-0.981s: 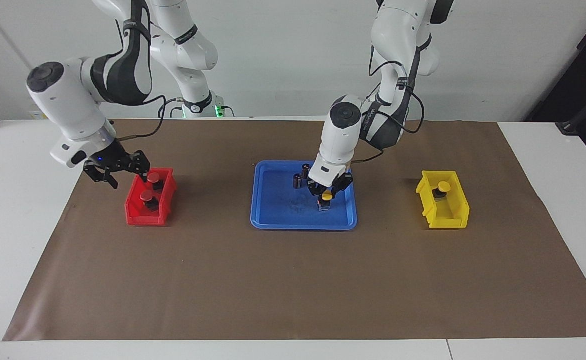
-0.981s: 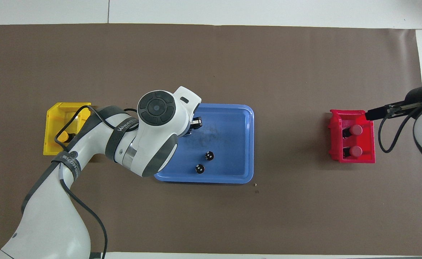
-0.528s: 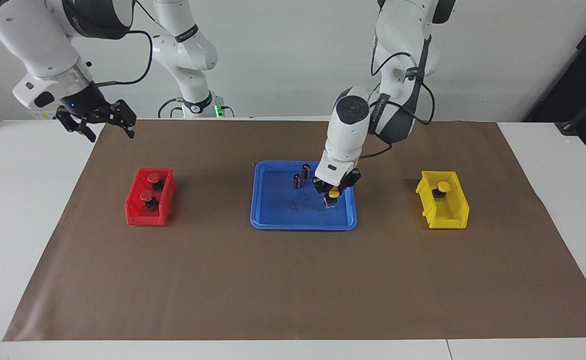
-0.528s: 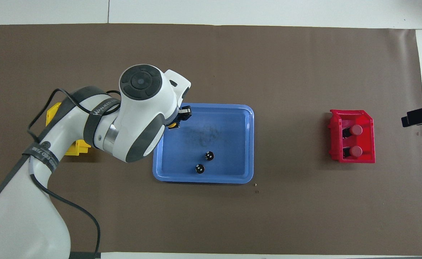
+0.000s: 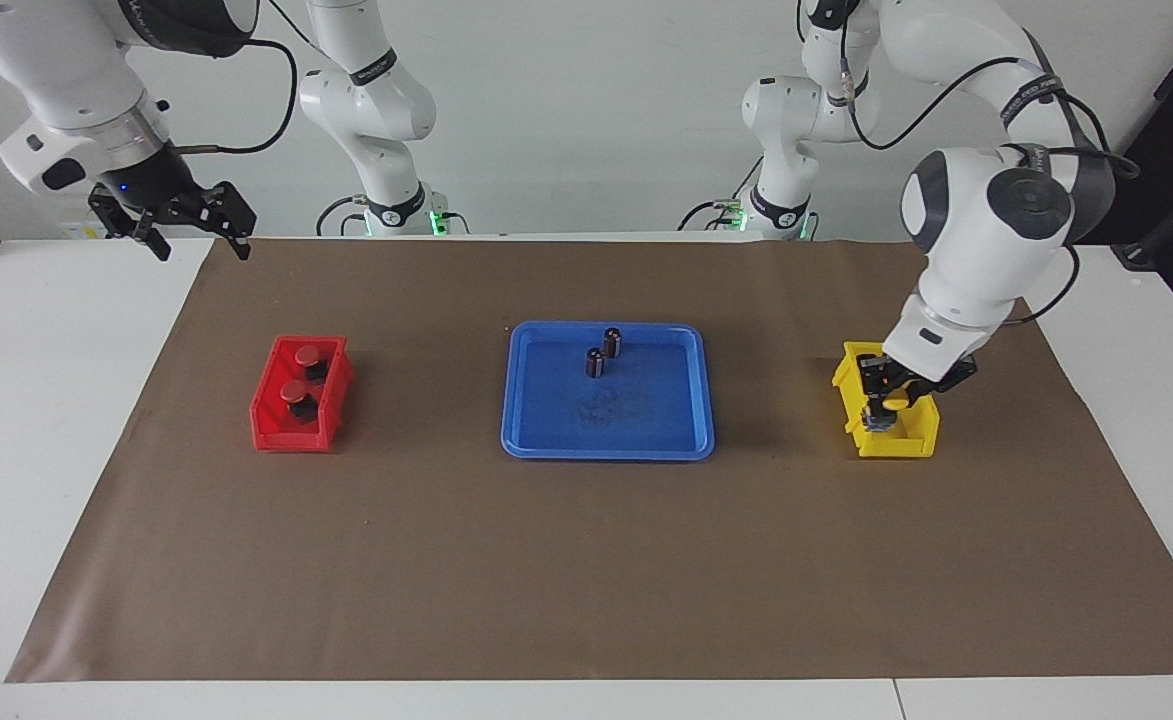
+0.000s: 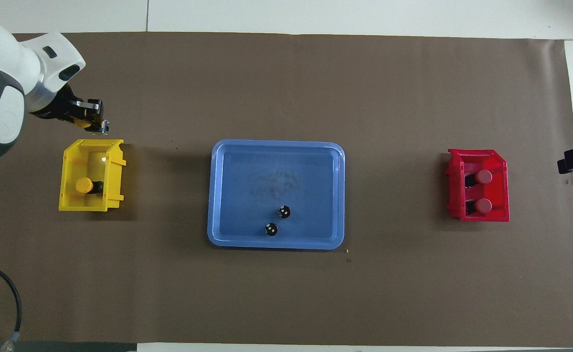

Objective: Sort red and yellow buttons by color
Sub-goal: 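Lower the yellow button into the yellow bin and open the left gripper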

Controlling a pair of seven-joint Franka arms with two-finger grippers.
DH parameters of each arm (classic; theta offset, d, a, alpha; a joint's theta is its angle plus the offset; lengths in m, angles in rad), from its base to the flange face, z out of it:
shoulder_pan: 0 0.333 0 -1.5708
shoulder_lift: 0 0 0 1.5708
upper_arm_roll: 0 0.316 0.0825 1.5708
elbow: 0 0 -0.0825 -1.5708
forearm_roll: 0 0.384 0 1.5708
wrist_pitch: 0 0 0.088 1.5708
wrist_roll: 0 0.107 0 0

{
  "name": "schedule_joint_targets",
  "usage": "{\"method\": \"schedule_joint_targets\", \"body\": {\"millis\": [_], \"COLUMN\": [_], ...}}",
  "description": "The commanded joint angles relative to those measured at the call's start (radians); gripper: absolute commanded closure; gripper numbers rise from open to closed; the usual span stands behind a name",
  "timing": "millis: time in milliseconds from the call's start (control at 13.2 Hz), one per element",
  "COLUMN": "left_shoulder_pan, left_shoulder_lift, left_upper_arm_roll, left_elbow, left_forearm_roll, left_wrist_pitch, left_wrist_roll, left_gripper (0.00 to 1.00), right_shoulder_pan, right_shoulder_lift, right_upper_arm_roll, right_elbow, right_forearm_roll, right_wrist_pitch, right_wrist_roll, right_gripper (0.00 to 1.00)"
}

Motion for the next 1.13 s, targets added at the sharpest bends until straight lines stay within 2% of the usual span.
{"method": "schedule_joint_targets", "body": {"millis": [0, 151, 377, 755, 1057], "left_shoulder_pan": [0.072, 0.105, 0.100, 0.097, 0.103], "left_shoulder_lift": [0.018, 0.007, -0.021, -0.090, -0.104], "left_upper_arm_roll": [-0.013, -0.013, -0.015, -0.015, -0.015], "left_elbow": [-0.001, -0.048, -0.111, -0.286, -0.354], "left_forearm_roll": [0.025, 0.024, 0.013, 0.005, -0.001], "left_wrist_pitch": [0.015, 0.046, 0.079, 0.187, 0.248], "left_wrist_roll": [0.165, 0.227, 0.212, 0.190, 0.154], "left_gripper": [0.99, 0.99, 0.99, 0.99, 0.99], "right_shoulder_pan": [-0.012, -0.012, -0.012, -0.012, -0.012], "right_shoulder_lift": [-0.001, -0.001, 0.000, 0.000, -0.001], "right_upper_arm_roll": [0.010, 0.010, 0.010, 0.010, 0.010], "right_elbow": [0.000, 0.000, 0.003, 0.001, 0.001], "right_forearm_roll": [0.000, 0.002, 0.000, 0.002, 0.002], "right_wrist_pitch": [-0.003, -0.003, -0.003, -0.003, -0.004], "right_wrist_roll": [0.019, 0.029, 0.028, 0.028, 0.028], "right_gripper": [0.00, 0.00, 0.00, 0.00, 0.00]}}
